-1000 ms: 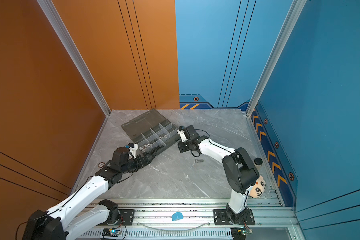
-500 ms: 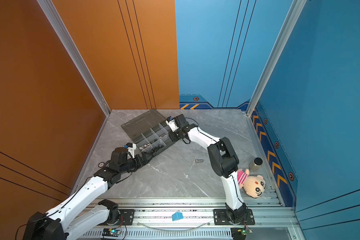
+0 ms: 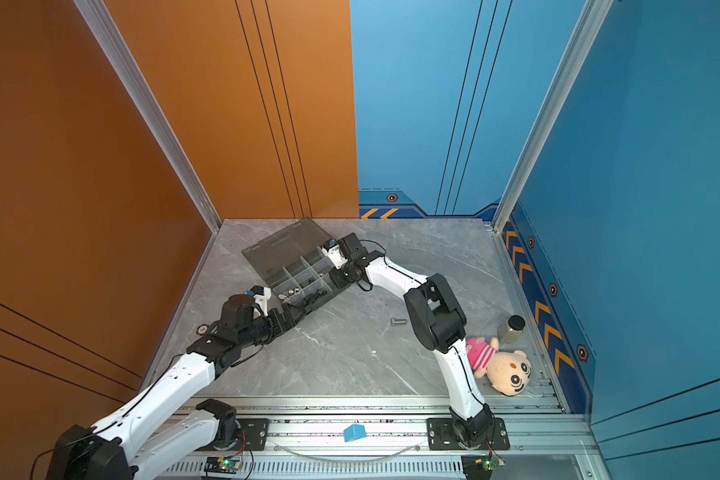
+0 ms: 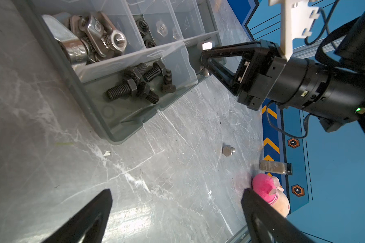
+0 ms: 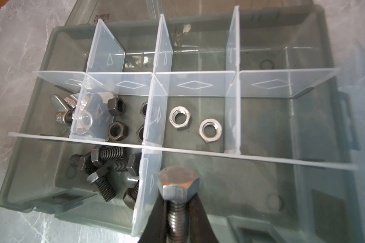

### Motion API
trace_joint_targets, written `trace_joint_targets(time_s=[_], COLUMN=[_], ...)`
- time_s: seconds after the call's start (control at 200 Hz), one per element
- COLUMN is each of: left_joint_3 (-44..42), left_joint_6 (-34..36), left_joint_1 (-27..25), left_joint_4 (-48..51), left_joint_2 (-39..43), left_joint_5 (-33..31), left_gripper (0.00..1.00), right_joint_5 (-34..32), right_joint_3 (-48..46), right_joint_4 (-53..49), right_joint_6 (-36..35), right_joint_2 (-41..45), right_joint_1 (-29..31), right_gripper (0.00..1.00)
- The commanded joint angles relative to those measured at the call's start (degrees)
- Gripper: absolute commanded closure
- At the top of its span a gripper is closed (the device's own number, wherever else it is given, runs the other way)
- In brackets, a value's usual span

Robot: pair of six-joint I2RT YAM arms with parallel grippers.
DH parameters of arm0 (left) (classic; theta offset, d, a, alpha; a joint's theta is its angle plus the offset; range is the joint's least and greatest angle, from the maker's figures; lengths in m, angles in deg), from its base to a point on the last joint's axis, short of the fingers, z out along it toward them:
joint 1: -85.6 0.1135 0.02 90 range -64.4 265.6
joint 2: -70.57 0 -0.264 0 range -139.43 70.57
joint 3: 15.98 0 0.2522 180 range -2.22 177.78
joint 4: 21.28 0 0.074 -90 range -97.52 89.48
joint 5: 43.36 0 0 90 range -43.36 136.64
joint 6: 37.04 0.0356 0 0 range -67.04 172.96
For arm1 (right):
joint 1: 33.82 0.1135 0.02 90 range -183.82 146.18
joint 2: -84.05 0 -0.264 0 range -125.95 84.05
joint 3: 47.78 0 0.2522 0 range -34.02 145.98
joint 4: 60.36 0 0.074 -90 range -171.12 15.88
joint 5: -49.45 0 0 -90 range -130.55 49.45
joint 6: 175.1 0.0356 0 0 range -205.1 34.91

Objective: Sort the screws and nuts into containers
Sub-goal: 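Open the right gripper to drop the silver bolt into the compartment, then move the right gripper back down over the other silver bolt on the table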

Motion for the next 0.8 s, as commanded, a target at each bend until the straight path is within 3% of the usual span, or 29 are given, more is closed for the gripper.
trace_joint_targets(time_s=[0.0,0.15,0.35,0.436,0.611,0.796], left_joint_3=[-0.7,-0.7,-0.7,-0.7,-0.6,-0.3], left_joint_6=[0.1,0.2,0.1,0.1,0.0,0.2], left_joint_1=[0.6,0.7,0.8,0.8,0.8,0.8], left_joint_4=[0.6,0.7,0.7,0.6,0.5,0.4], left_joint_2=[0.7,0.8,1.0,1.0,0.9,0.6], left_joint_5=[1.1,1.2,1.3,1.3,1.4,1.5], left_gripper=[0.02,0.02,0.02,0.02,0.02,0.02], right_joint_5=[-1.7,-2.4,-4.8,-5.0,-7.1,-7.8], right_joint_3=[2.5,2.7,2.7,2.8,1.9,-5.0], right_joint_4=[-1.5,-2.5,-3.6,-4.0,-5.1,-3.6], right_joint_6=[-0.9,-1.0,-0.5,-0.5,0.3,6.1], right_joint_2=[-1.0,-1.2,-0.4,0.1,2.7,10.4], right_joint_1=[0.3,0.5,0.6,0.6,0.5,-0.6], right_gripper=[1.00,0.99,0.68,0.60,0.57,0.53])
